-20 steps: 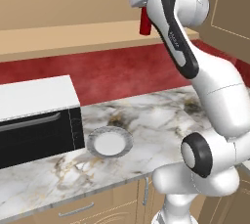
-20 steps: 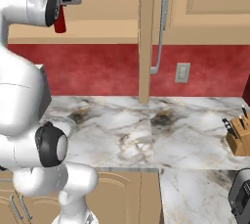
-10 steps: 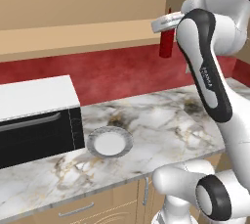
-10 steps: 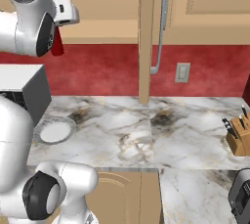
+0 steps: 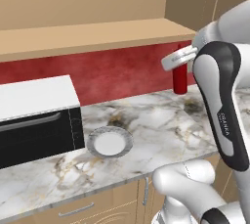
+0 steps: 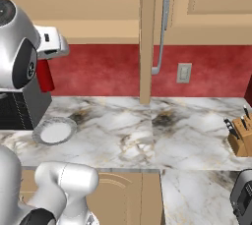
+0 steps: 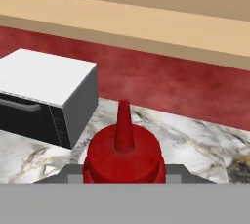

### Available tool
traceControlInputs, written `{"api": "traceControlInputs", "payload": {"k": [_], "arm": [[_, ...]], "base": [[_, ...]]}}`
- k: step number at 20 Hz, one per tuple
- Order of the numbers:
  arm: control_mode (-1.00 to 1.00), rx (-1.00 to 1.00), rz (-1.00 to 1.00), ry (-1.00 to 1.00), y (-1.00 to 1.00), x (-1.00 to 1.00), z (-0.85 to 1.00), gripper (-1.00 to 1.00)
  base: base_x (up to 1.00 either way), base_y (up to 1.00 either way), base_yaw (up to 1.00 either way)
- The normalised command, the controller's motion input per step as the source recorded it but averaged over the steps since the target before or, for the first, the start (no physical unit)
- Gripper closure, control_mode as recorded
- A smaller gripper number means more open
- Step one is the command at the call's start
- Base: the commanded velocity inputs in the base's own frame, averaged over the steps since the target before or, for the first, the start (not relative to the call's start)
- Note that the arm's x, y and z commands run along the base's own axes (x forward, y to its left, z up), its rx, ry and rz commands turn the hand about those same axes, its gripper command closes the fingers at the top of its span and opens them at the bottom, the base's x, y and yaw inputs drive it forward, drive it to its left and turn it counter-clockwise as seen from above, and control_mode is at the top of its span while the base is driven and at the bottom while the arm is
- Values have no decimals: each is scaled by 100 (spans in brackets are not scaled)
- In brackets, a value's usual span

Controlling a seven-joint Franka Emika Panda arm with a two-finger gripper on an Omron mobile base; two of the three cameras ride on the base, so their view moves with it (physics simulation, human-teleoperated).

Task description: Move the hot dog bun to the plate on the dining table and place the condiment next to that plate. Then navigate to the fridge and take the sausage and place it on the plate as well.

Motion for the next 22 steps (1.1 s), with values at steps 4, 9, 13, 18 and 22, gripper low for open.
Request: {"api": "traceControlInputs", "payload": {"k": [4, 9, 13, 18, 22], "arm": [[-100, 0, 0, 10, -1, -30, -45, 100], [100, -1, 0, 3, 0, -24, -21, 100], [100, 0, 0, 0, 0, 0, 0, 100], [100, 0, 0, 0, 0, 0, 0, 100], [100, 0, 0, 0, 0, 0, 0, 100]], "base": [[0, 0, 0], [-38, 0, 0], [-100, 0, 4], [-100, 41, 30], [-40, 69, 78]]}}
